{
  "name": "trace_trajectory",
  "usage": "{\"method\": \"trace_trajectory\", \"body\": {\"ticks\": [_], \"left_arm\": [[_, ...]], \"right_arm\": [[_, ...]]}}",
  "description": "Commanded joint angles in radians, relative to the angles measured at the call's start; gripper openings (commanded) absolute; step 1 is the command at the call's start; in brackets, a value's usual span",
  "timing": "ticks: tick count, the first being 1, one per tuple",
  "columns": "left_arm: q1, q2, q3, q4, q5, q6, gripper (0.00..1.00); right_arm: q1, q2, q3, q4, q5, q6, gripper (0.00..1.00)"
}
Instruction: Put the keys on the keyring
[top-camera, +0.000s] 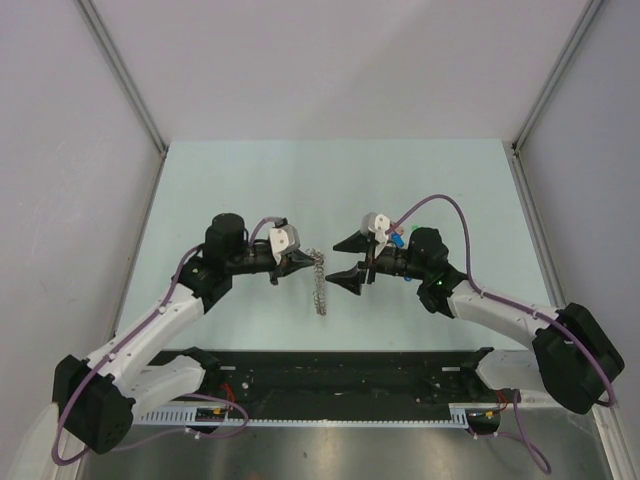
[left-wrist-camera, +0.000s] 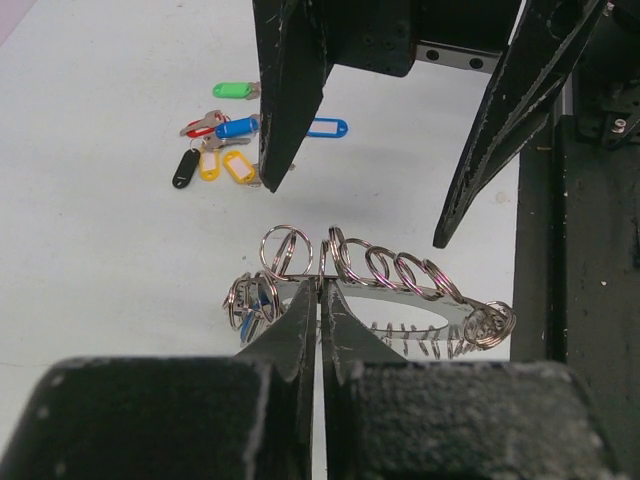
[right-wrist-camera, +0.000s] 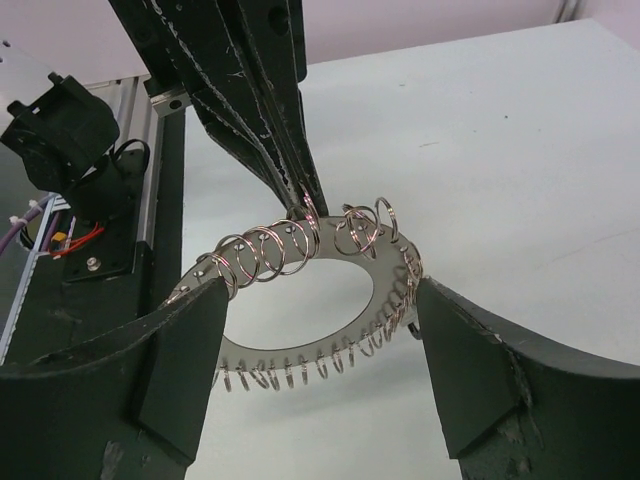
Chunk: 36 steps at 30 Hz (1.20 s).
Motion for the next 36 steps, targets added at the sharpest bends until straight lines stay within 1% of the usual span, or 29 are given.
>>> {"method": "trace_trajectory", "body": {"ticks": [1, 10, 13, 15, 19, 21, 22, 24, 25, 26, 27, 30, 32, 33, 34, 35, 36], "left_arm": [[-0.010, -0.008, 0.005, 0.035, 0.027, -0.006, 0.00], [-0.021, 0.005, 0.010, 0.026, 0.034, -0.001, 0.00], [-0.023, 0.005, 0.012, 0.026, 0.028, -0.006, 0.00], [-0.023, 0.006, 0.012, 0.029, 0.017, -0.016, 0.00], [-0.021, 0.011, 0.018, 0.043, -0.027, -0.047, 0.00], [-0.021, 0.017, 0.019, 0.048, -0.059, -0.070, 0.00], [-0.023, 0.023, 0.025, 0.046, -0.093, -0.078, 0.00], [-0.023, 0.031, 0.032, 0.040, -0.125, -0.093, 0.00], [-0.023, 0.032, 0.035, 0.041, -0.148, -0.101, 0.01], [-0.023, 0.037, 0.036, 0.043, -0.153, -0.113, 0.00], [-0.021, 0.035, 0.038, 0.048, -0.159, -0.121, 0.00], [-0.023, 0.040, 0.038, 0.051, -0.173, -0.137, 0.00], [-0.021, 0.038, 0.039, 0.051, -0.173, -0.134, 0.00], [-0.023, 0.035, 0.038, 0.051, -0.168, -0.131, 0.00], [-0.023, 0.032, 0.036, 0.051, -0.164, -0.125, 0.00], [-0.021, 0.029, 0.035, 0.052, -0.148, -0.118, 0.00], [-0.023, 0.022, 0.029, 0.055, -0.141, -0.113, 0.01]], "right_arm": [[0.012, 0.018, 0.044, 0.092, -0.055, 0.009, 0.81], [0.033, 0.064, 0.066, 0.117, -0.088, 0.009, 0.82], [0.040, 0.073, 0.072, 0.113, -0.106, 0.009, 0.81], [0.043, 0.078, 0.078, 0.108, -0.117, 0.009, 0.76], [0.044, 0.072, 0.087, 0.064, -0.144, -0.009, 0.61], [0.047, 0.059, 0.096, 0.039, -0.154, -0.021, 0.56], [0.047, 0.055, 0.100, 0.012, -0.163, -0.040, 0.52], [0.052, 0.038, 0.109, -0.037, -0.183, -0.057, 0.47], [0.055, 0.033, 0.115, -0.059, -0.190, -0.078, 0.43], [0.058, 0.030, 0.122, -0.082, -0.201, -0.090, 0.41], [0.058, 0.035, 0.145, -0.145, -0.223, -0.107, 0.41], [0.064, 0.036, 0.175, -0.242, -0.220, -0.161, 0.41], [0.061, 0.033, 0.173, -0.254, -0.206, -0.169, 0.45], [0.056, 0.024, 0.175, -0.272, -0.148, -0.169, 0.46], [0.050, 0.019, 0.173, -0.279, -0.113, -0.167, 0.51], [0.049, 0.016, 0.173, -0.286, -0.073, -0.156, 0.53], [0.049, 0.012, 0.172, -0.294, 0.026, -0.149, 0.55]]}}
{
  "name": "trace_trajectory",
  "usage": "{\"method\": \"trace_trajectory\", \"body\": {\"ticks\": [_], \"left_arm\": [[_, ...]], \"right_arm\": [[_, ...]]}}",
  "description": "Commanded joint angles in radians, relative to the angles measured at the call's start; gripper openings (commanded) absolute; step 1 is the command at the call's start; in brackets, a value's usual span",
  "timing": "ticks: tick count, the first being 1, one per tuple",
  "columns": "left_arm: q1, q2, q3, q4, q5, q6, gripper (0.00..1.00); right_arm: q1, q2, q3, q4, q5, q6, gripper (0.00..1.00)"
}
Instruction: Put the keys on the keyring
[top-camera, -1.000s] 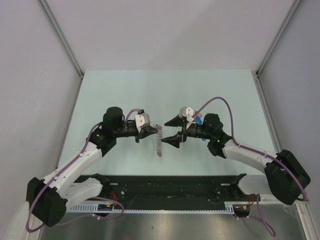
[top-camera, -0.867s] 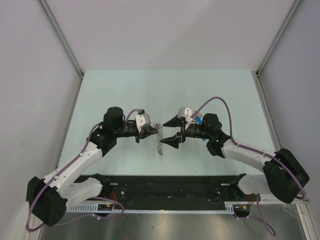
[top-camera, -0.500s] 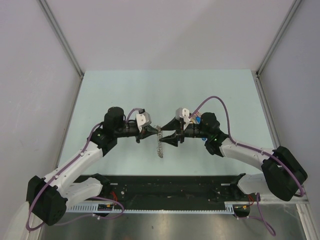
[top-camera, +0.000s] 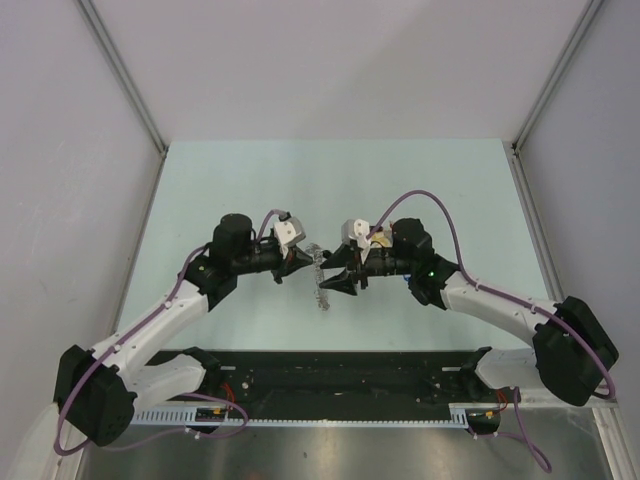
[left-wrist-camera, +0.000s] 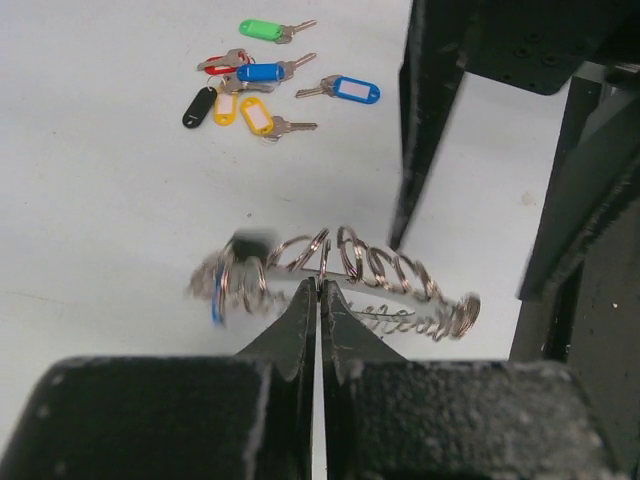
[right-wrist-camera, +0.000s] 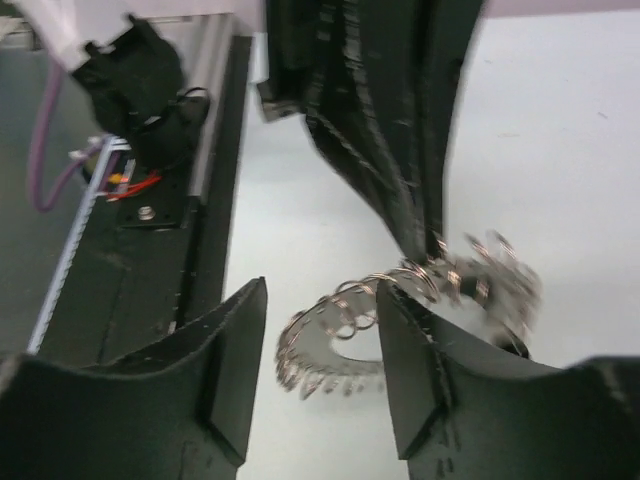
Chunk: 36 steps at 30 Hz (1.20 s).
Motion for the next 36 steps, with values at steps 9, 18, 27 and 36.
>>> {"method": "trace_trajectory", "body": {"ticks": [9, 18, 27, 36], "left_arm": [[0.003, -0.038, 0.018, 0.081, 0.049, 0.019, 0.00], [0.003, -0.040, 0.016, 0.069, 0.108, 0.045, 0.00], [0.002, -0.035, 0.019, 0.064, 0.117, 0.048, 0.00], [0.003, -0.037, 0.022, 0.061, 0.117, 0.045, 0.00]], "right_arm": [[-0.027, -0.090, -0.001, -0.014, 0.227, 0.017, 0.58], [-0.017, -0.048, -0.003, 0.029, 0.127, 0.005, 0.77], [-0.014, -0.041, -0.001, 0.034, 0.052, -0.012, 0.85], [-0.010, -0.022, 0.000, 0.043, -0.020, -0.029, 0.85]]}}
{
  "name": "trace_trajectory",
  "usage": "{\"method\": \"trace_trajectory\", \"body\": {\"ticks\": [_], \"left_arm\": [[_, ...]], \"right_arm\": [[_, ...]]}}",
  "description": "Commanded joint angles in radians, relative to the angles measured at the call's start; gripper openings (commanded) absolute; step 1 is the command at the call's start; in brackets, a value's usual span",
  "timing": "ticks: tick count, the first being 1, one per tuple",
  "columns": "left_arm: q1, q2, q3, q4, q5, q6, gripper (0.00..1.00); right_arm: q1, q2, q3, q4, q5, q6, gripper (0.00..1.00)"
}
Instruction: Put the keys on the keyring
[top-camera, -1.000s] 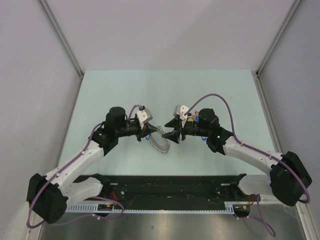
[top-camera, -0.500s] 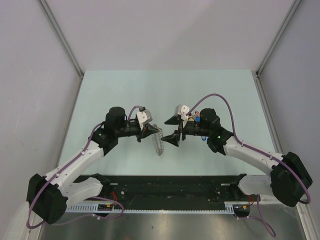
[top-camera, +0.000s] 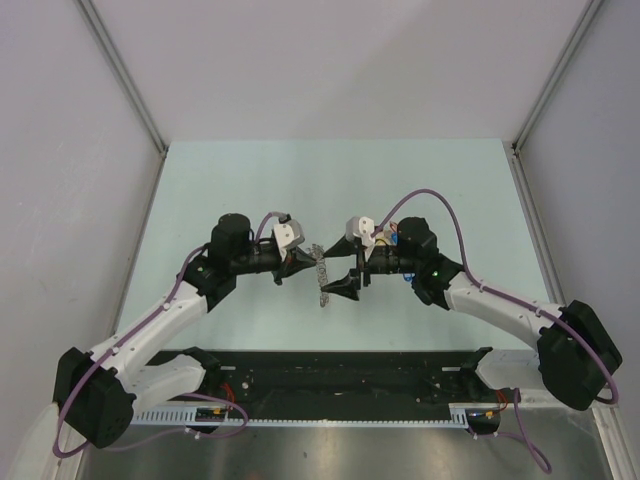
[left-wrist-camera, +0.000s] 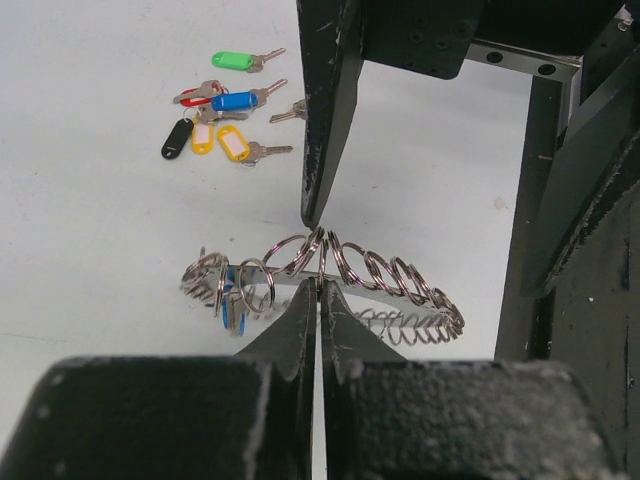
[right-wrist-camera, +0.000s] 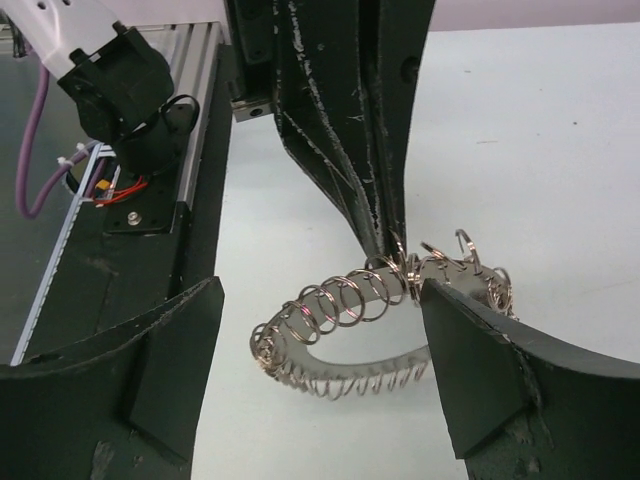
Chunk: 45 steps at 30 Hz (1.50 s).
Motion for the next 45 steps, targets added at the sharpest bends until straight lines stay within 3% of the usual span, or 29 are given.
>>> {"method": "trace_trajectory", "body": {"ticks": [1, 5, 18, 25, 29, 34, 40, 45], "left_arm": [[0.002, -0.028, 0.021, 0.040, 0.036, 0.023, 0.00], [0.003, -0.029, 0.025, 0.037, 0.010, 0.007, 0.00], [0.003, -0.022, 0.035, 0.051, -0.068, -0.055, 0.00], [0.003, -0.022, 0.036, 0.053, -0.061, -0.056, 0.01], [0.003, -0.035, 0.029, 0.048, -0.057, -0.031, 0.00], [0.003, -0.048, 0.029, 0.042, -0.056, -0.020, 0.00], [0.003, -0.054, 0.027, 0.048, -0.068, -0.020, 0.00], [0.000, -0.034, 0.025, 0.063, -0.071, -0.049, 0.00]], "right_arm": [[0.008, 0.009, 0.004, 0.048, -0.053, -0.022, 0.85], [0.010, 0.001, 0.003, 0.047, -0.071, -0.024, 0.80], [0.017, 0.023, 0.060, -0.088, -0.151, -0.094, 0.41], [0.025, 0.032, 0.080, -0.143, -0.135, -0.113, 0.42], [0.017, 0.007, 0.081, -0.166, -0.073, -0.111, 0.48], [0.013, -0.045, 0.081, -0.186, 0.056, -0.038, 0.65], [0.013, -0.155, 0.092, -0.237, 0.266, 0.100, 0.67], [0.056, -0.130, 0.153, -0.268, 0.430, 0.198, 0.70]]}}
